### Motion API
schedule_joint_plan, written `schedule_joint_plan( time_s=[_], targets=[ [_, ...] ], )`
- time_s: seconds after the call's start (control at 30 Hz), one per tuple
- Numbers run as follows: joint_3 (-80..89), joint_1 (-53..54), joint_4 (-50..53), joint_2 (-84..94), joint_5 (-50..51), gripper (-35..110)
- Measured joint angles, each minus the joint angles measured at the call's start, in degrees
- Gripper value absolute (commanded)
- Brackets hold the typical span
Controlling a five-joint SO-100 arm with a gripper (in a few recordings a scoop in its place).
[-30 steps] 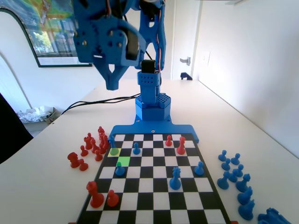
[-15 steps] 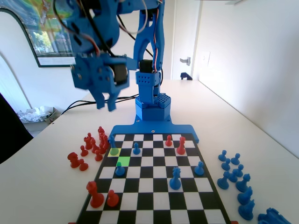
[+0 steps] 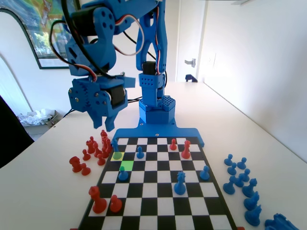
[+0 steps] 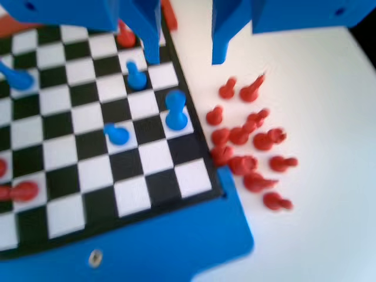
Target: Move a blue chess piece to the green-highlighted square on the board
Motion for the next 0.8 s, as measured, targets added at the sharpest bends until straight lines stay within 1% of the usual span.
schedule_joint_plan(
  time_s=[0.5,0.8],
  targets=[
    [6.77,-0.97,-8.44,-1.05,-1.14,14],
    [10.28,0.26,-13.62,-2.02,-2.9,14]
  ],
)
